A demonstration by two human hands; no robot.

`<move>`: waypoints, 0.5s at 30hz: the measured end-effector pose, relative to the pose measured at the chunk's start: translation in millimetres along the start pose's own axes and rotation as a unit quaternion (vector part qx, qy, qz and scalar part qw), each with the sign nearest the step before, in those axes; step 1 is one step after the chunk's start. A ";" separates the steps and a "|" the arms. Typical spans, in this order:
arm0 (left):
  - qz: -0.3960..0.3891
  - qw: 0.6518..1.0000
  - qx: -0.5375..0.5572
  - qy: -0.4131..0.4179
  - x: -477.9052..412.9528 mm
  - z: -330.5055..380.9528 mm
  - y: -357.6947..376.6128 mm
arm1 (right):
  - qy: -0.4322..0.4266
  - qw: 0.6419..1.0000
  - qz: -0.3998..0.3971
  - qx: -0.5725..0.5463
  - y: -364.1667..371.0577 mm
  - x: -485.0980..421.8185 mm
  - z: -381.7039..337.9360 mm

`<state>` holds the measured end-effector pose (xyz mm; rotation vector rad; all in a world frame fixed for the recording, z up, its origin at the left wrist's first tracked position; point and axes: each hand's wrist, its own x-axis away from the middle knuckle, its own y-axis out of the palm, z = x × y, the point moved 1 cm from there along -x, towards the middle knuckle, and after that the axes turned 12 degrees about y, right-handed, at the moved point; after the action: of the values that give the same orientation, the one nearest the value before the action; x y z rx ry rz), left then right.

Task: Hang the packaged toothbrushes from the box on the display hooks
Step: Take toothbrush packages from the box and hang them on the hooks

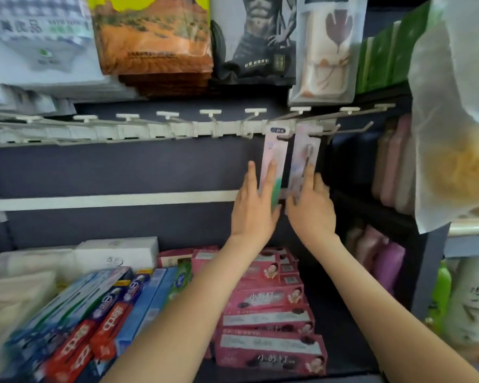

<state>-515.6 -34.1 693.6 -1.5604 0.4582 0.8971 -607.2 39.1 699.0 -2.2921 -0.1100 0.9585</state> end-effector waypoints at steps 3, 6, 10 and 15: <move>-0.002 0.998 0.063 0.004 55.4 -0.6 -17.5 | -0.036 0.999 -0.019 -0.031 -4.4 65.9 -11.1; -0.049 0.993 0.111 -0.012 129.7 -5.7 -39.2 | -0.047 0.995 -0.071 -0.047 -1.3 152.8 -25.6; -0.068 0.987 0.145 -0.010 249.4 -28.9 -63.2 | -0.060 0.990 -0.116 -0.056 17.3 264.9 -39.7; -0.137 0.976 0.158 -0.067 429.5 -67.8 -81.8 | -0.056 0.954 -0.292 -0.027 66.4 404.5 -47.3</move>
<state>-169.2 2.4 420.6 -1.2270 0.2641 0.6741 -291.2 86.0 437.9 -2.0594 -0.8208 0.7686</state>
